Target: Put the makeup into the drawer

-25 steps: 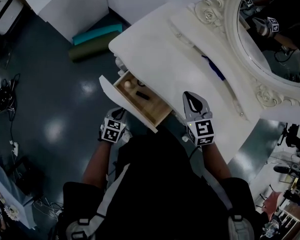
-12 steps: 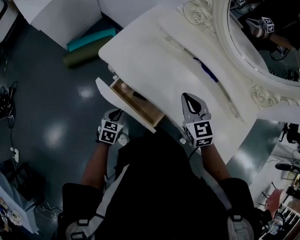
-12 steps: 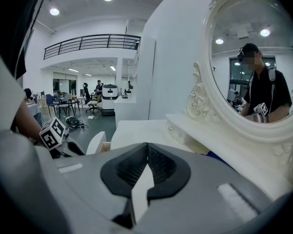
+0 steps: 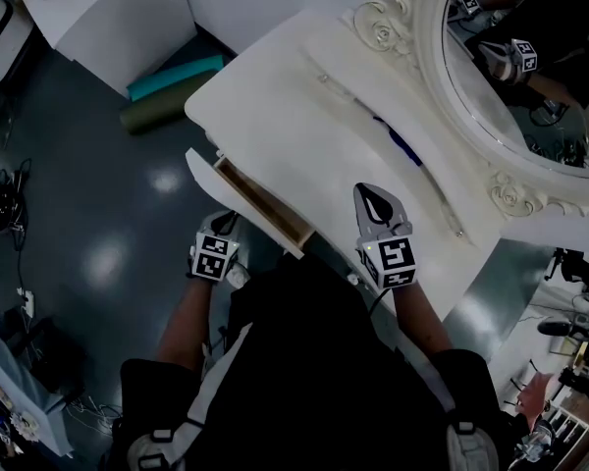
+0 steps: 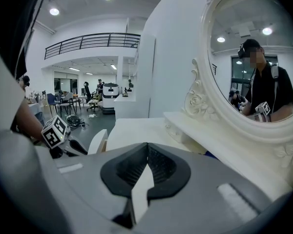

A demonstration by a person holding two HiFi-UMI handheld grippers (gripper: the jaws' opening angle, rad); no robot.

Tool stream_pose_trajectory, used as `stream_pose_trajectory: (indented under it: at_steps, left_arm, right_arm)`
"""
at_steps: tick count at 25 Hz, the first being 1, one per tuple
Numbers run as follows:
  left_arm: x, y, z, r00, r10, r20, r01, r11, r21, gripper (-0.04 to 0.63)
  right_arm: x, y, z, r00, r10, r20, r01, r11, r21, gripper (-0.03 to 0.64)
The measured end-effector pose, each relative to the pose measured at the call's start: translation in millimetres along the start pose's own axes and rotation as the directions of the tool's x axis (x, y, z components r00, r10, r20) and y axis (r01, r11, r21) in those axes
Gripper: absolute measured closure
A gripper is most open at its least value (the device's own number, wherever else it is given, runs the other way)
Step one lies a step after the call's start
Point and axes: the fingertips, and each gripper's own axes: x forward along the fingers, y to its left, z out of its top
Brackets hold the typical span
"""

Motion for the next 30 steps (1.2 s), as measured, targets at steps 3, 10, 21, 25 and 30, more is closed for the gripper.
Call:
stream_pose_trajectory:
  at_steps: [3,10,21,25,30]
  left_arm:
    - [4,-1,3,1.000,0.000,0.004,0.000,1.000,-0.005,0.549]
    - [15,-3,15,1.000,-0.009,0.016,0.009,1.000,-0.004,0.549]
    - [29,-6,27,0.999,-0.019,0.038,0.019,1.000,-0.010,0.549]
    - [33,-8,32,0.999,-0.019,0.048,0.020,1.000,-0.017,0.549]
    - [38,-8,38,0.997,-0.013,0.074,0.016,0.999,-0.037,0.549]
  right_arm:
    - [0,-5,-2,1.000,-0.003,-0.008,0.003,1.000,0.010,0.617]
    - [3,-16,-6,1.000,-0.010,-0.019,0.011,1.000,0.020,0.617]
    - [3,-35,-12,0.999,-0.036,-0.023,0.036,0.999,0.039,0.618]
    - [2,-37,-13,0.999,-0.032,-0.023,0.033,0.999,0.039,0.618]
    - [-2,-41,-13,0.999,-0.042,-0.029,0.043,0.998,0.040,0.617]
